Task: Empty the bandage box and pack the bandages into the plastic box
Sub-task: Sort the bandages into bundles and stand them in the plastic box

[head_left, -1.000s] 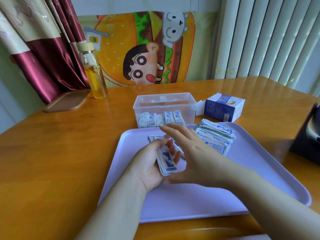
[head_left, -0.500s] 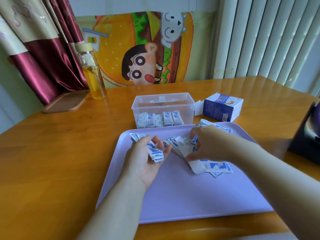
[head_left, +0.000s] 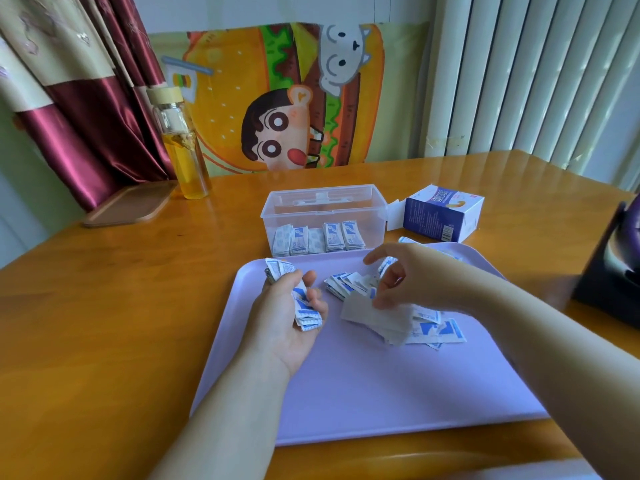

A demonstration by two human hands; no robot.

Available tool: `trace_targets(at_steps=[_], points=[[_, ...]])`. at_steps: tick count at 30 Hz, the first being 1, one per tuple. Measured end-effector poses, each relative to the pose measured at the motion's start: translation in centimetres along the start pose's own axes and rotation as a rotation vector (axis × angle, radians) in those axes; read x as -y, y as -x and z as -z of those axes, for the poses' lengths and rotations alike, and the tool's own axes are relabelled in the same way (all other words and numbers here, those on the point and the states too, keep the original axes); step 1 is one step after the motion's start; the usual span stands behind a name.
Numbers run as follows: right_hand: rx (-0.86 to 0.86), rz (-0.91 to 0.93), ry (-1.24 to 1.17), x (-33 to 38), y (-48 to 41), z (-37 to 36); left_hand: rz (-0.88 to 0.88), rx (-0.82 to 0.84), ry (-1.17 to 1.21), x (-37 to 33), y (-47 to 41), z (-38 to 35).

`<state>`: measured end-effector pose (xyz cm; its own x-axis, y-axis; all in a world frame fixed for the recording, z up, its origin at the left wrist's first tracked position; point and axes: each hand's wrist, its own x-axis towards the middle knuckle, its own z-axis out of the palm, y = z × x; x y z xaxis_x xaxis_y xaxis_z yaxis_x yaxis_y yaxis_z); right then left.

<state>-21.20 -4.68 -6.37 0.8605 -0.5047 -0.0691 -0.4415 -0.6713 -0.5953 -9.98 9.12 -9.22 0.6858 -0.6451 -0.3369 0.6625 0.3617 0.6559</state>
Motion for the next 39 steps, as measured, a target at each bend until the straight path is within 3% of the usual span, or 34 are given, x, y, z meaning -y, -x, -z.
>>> trace_targets(at_steps=[10,16,21,24,28,31,35,39], points=[[-0.104,0.103,-0.234,0.6,0.2,-0.9,0.009,0.007,-0.053,0.1,0.0,0.0],[-0.171,0.071,-0.792,1.0,0.0,-0.9,0.020,0.025,-0.143,0.1,0.0,0.0],[-0.407,0.223,-0.440,2.4,0.9,-2.2,0.014,0.149,-0.249,0.4,0.3,0.0],[-0.382,0.200,-0.457,3.1,1.4,-2.8,-0.024,0.127,-0.207,0.3,0.3,-0.1],[-0.197,0.087,-0.611,2.9,1.8,-3.2,-0.018,0.127,-0.148,0.3,0.2,-0.2],[-0.344,0.092,-0.589,2.4,1.5,-3.7,0.016,0.131,-0.119,0.2,0.2,-0.2],[-0.701,0.361,-0.141,2.3,1.2,-4.6,0.052,0.213,-0.142,0.3,0.4,-0.3],[-0.662,0.624,0.080,2.5,1.6,-5.8,0.016,0.274,-0.191,0.2,0.9,-0.5]])
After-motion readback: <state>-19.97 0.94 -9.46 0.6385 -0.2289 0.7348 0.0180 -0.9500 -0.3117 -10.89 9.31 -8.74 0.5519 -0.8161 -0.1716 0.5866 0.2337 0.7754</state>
